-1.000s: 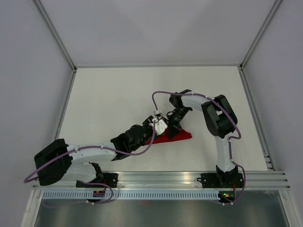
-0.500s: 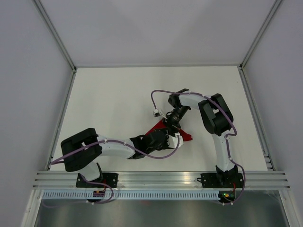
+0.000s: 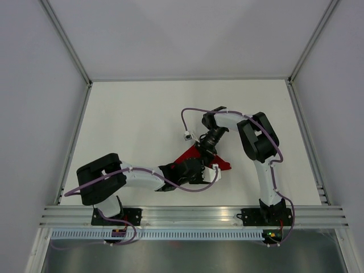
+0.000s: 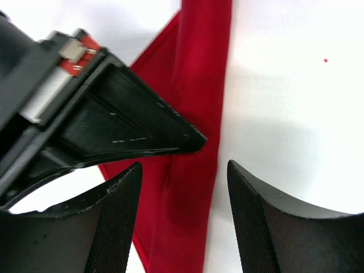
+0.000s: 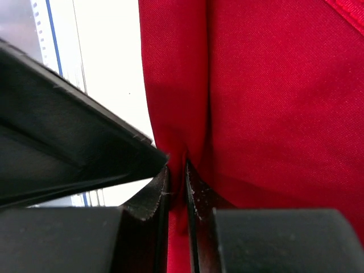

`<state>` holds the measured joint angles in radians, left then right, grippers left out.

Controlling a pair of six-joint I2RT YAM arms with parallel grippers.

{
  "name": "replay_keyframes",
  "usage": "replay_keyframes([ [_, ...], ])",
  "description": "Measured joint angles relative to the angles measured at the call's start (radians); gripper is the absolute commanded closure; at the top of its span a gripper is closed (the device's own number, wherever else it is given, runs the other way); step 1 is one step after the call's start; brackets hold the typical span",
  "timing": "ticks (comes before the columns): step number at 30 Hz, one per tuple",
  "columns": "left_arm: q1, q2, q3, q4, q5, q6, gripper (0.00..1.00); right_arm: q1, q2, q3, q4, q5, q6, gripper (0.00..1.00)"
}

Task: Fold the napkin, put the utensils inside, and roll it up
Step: Roll the napkin with the utensil

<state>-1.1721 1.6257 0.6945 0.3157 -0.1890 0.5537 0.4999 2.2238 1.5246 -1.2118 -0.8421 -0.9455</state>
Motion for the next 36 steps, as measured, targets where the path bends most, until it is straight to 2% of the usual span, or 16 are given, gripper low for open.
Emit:
replay_keyframes([
  [11, -0.003, 0.076, 0.001, 0.064, -0.043, -0.006, 0.4, 0.0, 0.022, 0.024, -0.028, -0.001, 0.008, 0.99],
  [14, -0.003, 0.089, 0.001, 0.081, -0.051, -0.008, 0.5, 0.0, 0.026, 0.028, -0.032, -0.001, 0.008, 0.99],
  [15, -0.003, 0.092, 0.001, 0.082, -0.053, -0.011, 0.56, 0.0, 0.027, 0.03, -0.034, -0.001, 0.008, 0.98],
  [17, -0.004, 0.097, 0.001, 0.08, -0.049, -0.022, 0.6, -0.001, 0.029, 0.033, -0.037, -0.001, 0.008, 0.98],
  [19, -0.006, 0.099, 0.002, 0.078, -0.047, -0.032, 0.69, -0.002, 0.032, 0.037, -0.041, -0.001, 0.008, 0.98],
  [22, -0.005, 0.101, 0.005, 0.071, -0.043, -0.049, 0.77, -0.003, 0.039, 0.047, -0.051, 0.0, 0.007, 0.96],
  [25, 0.0, 0.106, 0.023, 0.045, -0.036, -0.066, 0.87, -0.004, 0.047, 0.059, -0.064, 0.005, 0.007, 0.87],
  [26, 0.002, 0.109, 0.031, 0.035, -0.033, -0.071, 0.9, -0.005, 0.048, 0.061, -0.065, 0.007, 0.007, 0.79],
  [29, 0.013, 0.114, 0.046, 0.019, -0.012, -0.089, 0.93, -0.01, 0.048, 0.062, -0.069, 0.012, 0.008, 0.62],
  [32, 0.032, 0.114, 0.053, 0.007, 0.026, -0.111, 0.94, -0.019, 0.043, 0.062, -0.075, 0.009, 0.009, 0.53],
  [36, 0.067, 0.114, 0.065, -0.006, 0.089, -0.139, 0.96, -0.034, 0.016, 0.062, -0.067, 0.018, 0.006, 0.46],
])
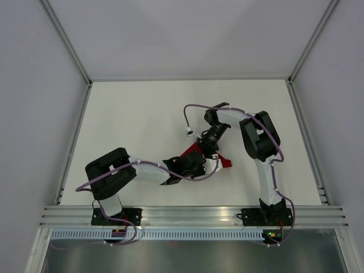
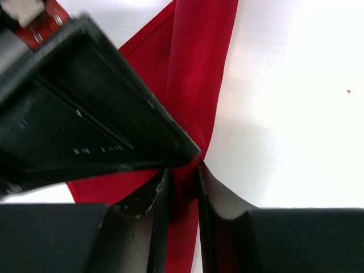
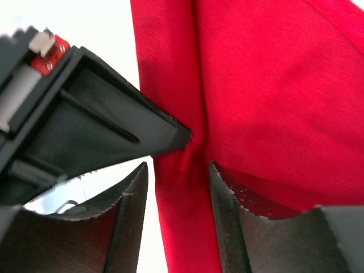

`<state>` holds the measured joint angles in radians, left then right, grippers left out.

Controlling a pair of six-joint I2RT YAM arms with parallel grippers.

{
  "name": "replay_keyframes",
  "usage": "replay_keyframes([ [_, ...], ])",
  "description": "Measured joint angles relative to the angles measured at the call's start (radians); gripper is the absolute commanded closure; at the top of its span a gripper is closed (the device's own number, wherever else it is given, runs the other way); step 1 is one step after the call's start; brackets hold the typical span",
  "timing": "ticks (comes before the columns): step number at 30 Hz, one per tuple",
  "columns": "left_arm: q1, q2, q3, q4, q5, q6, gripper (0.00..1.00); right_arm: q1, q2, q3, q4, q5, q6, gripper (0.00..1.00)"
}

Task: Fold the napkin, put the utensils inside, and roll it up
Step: Roll the napkin with the utensil

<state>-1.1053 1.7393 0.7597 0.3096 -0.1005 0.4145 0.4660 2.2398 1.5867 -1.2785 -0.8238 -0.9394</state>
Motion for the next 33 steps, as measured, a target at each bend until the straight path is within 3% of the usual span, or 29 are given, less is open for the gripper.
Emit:
replay_keyframes([
  [9, 0.084, 0.003, 0.058, -0.092, 0.166, -0.079, 0.98, -0.1, -0.098, 0.027, 0.054, 0.01, 0.013, 0.45],
  [16, 0.18, 0.029, 0.129, -0.192, 0.363, -0.155, 0.98, -0.277, -0.245, -0.019, 0.201, -0.017, 0.092, 0.46],
  [20, 0.235, 0.068, 0.196, -0.274, 0.483, -0.188, 0.98, -0.392, -0.414, -0.204, 0.364, -0.003, 0.12, 0.46],
  [23, 0.266, 0.098, 0.245, -0.335, 0.558, -0.204, 0.98, -0.412, -0.596, -0.401, 0.509, 0.025, 0.125, 0.43],
  [30, 0.32, 0.19, 0.37, -0.487, 0.723, -0.217, 0.98, -0.34, -1.007, -0.746, 0.726, 0.073, 0.078, 0.4],
  [33, 0.334, 0.254, 0.459, -0.589, 0.788, -0.222, 0.98, -0.237, -1.112, -0.853, 0.797, 0.125, 0.056, 0.39],
])
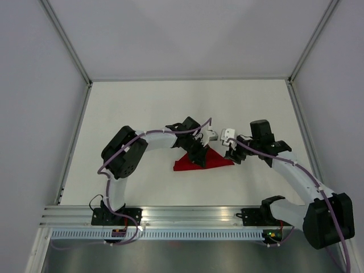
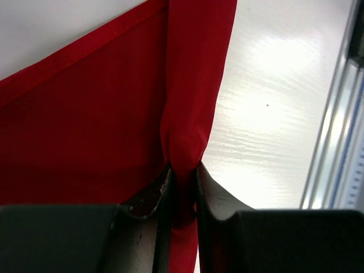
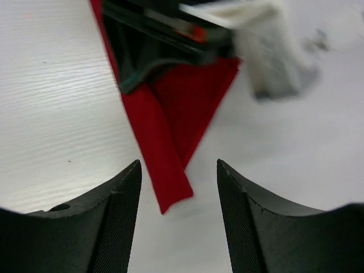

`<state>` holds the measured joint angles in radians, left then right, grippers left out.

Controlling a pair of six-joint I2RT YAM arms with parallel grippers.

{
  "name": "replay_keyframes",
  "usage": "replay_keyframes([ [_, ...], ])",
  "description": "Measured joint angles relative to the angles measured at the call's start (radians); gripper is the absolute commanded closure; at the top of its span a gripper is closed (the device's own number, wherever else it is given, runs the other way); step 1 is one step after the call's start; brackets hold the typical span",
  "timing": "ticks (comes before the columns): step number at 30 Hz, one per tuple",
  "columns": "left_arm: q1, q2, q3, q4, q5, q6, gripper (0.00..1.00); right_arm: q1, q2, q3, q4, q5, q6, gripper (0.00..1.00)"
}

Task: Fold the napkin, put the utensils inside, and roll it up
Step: Roll the napkin with the utensil

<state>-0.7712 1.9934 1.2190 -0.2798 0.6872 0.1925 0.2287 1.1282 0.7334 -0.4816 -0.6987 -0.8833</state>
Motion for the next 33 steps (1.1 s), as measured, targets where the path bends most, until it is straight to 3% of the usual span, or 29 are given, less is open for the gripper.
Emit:
replay_keyframes([
  [4, 0.027, 0.081, 0.103, -0.116, 0.087, -0.019, 0.98, 0.173, -0.013, -0.071, 0.053, 0.061, -0.006, 0.39],
  [13, 0.057, 0.174, 0.186, -0.277, 0.23, -0.046, 0.98, 0.425, -0.014, -0.198, 0.223, 0.254, -0.005, 0.38],
  [23, 0.065, 0.217, 0.194, -0.378, 0.309, -0.056, 0.98, 0.577, 0.034, -0.292, 0.409, 0.435, -0.008, 0.39],
  [33, 0.066, 0.227, 0.2, -0.412, 0.318, -0.058, 0.98, 0.671, 0.085, -0.319, 0.497, 0.521, -0.007, 0.41],
])
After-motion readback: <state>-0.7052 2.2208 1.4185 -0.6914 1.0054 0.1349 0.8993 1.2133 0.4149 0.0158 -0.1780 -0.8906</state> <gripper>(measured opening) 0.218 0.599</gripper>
